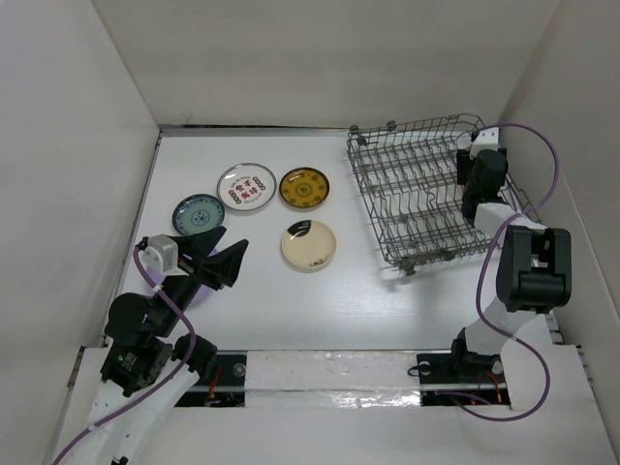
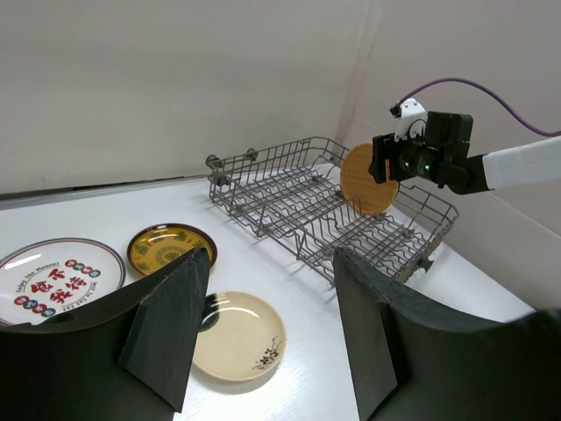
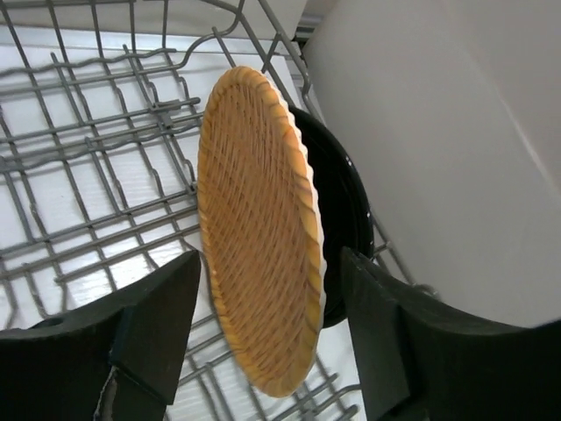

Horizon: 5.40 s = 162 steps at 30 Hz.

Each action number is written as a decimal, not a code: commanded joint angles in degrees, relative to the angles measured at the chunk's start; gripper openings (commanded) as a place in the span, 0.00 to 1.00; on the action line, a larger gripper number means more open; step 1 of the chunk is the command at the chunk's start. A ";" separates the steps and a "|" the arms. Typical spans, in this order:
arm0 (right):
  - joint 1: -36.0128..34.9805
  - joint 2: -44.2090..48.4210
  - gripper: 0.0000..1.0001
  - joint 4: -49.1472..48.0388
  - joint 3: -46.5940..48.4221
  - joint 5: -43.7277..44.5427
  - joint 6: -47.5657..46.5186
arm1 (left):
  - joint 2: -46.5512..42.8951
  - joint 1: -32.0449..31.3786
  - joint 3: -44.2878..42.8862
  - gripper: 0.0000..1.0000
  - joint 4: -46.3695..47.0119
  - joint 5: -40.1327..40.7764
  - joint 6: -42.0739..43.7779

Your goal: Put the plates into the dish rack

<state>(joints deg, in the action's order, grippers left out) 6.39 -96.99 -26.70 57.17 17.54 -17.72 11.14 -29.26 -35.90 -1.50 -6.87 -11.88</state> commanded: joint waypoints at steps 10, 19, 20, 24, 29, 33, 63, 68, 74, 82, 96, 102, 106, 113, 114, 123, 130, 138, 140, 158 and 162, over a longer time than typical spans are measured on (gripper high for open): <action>-10.16 8.22 0.88 -2.57 5.41 0.55 15.60 | 0.99 -0.36 0.21 0.56 2.82 1.42 -0.07; -29.92 9.28 0.89 -0.29 6.02 2.76 17.63 | 3.27 -0.36 0.39 0.56 2.82 3.09 0.19; -31.43 8.84 0.89 -0.02 6.11 2.76 17.63 | 3.54 -0.36 0.31 0.56 2.55 3.01 0.28; -37.14 6.64 0.82 3.05 6.55 -0.13 21.40 | 3.98 -0.36 0.48 0.56 2.90 3.79 0.45; -41.98 -0.28 0.00 8.23 8.39 -13.31 26.85 | 5.74 -0.36 0.39 0.56 2.73 4.15 0.63; -44.00 -6.44 0.00 13.33 12.61 -17.10 29.84 | 6.53 -0.36 0.65 0.57 3.08 5.55 0.81; -41.11 -18.06 0.39 19.50 13.76 -39.07 32.30 | 9.61 -0.36 0.39 0.56 2.90 5.47 1.42; -41.11 -18.58 0.38 19.75 14.20 -41.52 32.66 | 8.03 -0.36 0.48 0.56 3.17 5.47 1.33; -43.22 -20.26 0.53 23.27 15.87 -41.98 30.90 | 5.75 -0.36 0.57 0.56 3.08 4.85 1.16; -44.36 -21.05 0.02 20.65 15.96 -43.29 32.56 | 4.42 -0.36 0.65 0.56 2.99 4.94 1.07; -39.98 6.17 0.00 13.25 11.66 -22.67 32.22 | 3.45 -0.36 0.57 0.57 3.17 3.01 0.81; -30.66 16.21 0.00 3.00 2.09 6.94 23.28 | 2.49 -0.36 0.30 0.57 3.08 0.81 0.45; -25.74 18.42 0.00 -8.41 -4.16 21.38 15.53 | 0.73 -0.36 0.48 0.57 3.26 1.86 0.45; -16.32 13.68 0.00 -21.28 -6.98 28.07 8.53 | -0.77 -0.36 0.39 0.57 3.17 1.86 0.63; -15.63 11.67 0.00 -23.20 -5.76 28.16 5.01 | -0.68 -0.36 0.31 0.57 3.08 1.52 0.54; -9.48 4.01 0.00 -20.94 1.28 23.86 -1.17 | -0.76 -0.36 0.39 0.57 3.25 0.81 0.54; -8.94 0.93 0.00 -22.87 0.67 22.45 -8.82 | -0.32 -0.36 0.48 0.57 3.34 0.64 0.54; -7.80 -2.85 0.00 -21.82 -0.04 20.17 -12.60 | -0.06 -0.36 0.48 0.57 3.34 0.81 0.54; -7.80 -4.34 0.00 -23.56 -1.26 20.77 -14.88 | -0.32 -0.36 0.57 0.57 3.52 1.33 0.54; -8.94 -10.85 0.11 -25.77 -3.20 23.50 -13.05 | 0.64 -0.36 0.57 0.57 3.43 0.72 0.45; -9.47 -11.47 0.40 -29.98 -5.57 25.96 -12.96 | 0.46 -0.36 0.66 0.58 3.52 0.98 0.45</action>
<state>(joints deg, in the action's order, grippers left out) -2.57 -107.46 -50.87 53.54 39.97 -30.94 11.18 -29.26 -35.57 -1.45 -5.41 -11.03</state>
